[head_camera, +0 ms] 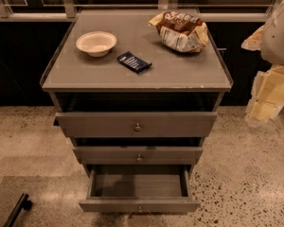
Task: Close bottom drawer
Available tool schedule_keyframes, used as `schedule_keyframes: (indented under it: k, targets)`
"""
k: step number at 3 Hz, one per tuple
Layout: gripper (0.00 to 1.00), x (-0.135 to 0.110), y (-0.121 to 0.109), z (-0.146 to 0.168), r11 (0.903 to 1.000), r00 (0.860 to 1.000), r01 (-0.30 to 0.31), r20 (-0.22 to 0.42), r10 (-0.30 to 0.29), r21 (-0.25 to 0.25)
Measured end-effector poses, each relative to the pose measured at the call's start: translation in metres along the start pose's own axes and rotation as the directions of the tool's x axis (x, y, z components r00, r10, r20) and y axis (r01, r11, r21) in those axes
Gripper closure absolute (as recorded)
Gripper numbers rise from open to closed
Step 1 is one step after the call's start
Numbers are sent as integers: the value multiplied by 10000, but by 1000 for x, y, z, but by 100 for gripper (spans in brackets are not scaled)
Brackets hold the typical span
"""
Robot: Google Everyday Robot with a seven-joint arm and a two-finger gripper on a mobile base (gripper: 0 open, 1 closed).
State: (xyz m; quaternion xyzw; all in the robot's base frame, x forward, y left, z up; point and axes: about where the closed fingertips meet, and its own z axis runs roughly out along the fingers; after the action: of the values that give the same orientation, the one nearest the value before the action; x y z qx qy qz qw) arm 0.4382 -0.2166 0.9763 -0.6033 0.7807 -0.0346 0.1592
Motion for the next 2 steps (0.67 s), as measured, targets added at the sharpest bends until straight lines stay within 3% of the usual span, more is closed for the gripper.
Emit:
schedule_keyframes:
  k: [1,2]
  targets:
    - [0,0,0,0,10000,10000,0,2,0,0]
    - [0,8,6,7,10000,9990,-66,438,63,52]
